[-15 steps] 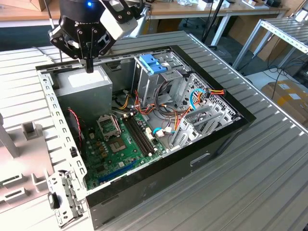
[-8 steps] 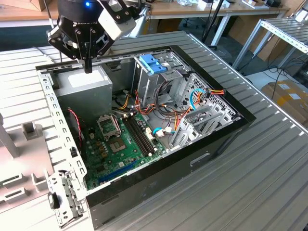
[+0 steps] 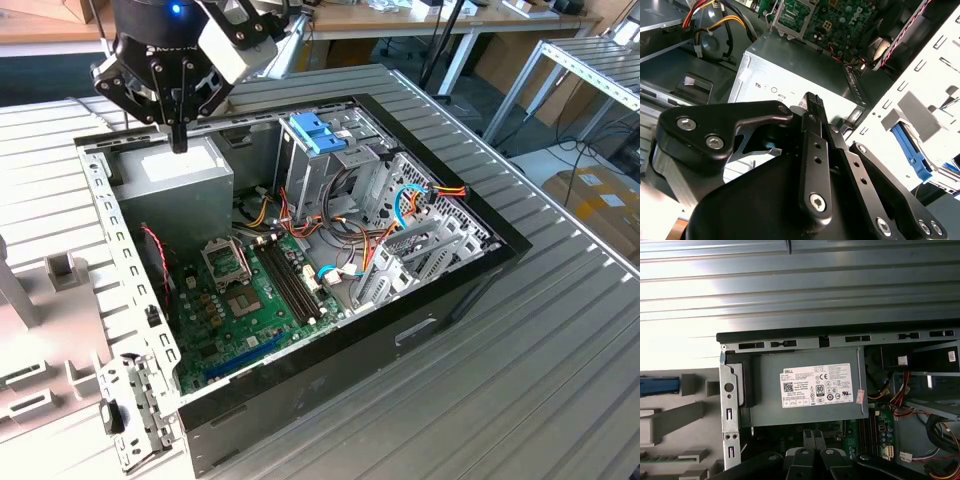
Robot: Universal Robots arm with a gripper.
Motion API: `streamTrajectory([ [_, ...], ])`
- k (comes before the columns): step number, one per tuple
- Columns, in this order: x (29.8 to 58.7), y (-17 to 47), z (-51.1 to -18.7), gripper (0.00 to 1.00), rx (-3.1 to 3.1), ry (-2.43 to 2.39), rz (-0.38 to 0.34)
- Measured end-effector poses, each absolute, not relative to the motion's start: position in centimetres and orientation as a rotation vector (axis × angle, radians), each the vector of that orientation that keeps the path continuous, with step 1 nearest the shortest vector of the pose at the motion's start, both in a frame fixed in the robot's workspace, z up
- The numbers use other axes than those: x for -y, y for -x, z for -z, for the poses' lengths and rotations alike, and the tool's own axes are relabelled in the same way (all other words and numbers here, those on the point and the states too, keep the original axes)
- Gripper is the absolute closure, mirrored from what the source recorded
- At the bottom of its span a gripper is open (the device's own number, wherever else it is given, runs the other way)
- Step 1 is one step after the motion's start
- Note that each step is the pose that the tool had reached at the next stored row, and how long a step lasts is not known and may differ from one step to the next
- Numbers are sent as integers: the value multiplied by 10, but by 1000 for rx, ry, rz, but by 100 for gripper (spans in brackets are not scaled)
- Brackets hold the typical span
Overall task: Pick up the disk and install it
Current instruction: 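Reach for the disk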
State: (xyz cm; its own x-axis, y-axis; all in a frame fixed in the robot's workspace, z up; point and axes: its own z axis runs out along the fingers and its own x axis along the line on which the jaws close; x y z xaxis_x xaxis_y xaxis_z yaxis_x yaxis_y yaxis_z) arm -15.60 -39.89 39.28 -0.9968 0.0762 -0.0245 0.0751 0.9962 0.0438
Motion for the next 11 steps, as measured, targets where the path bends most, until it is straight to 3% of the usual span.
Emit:
streamTrajectory([
  [11,399,164,-393,89,-3112,-118,-67],
])
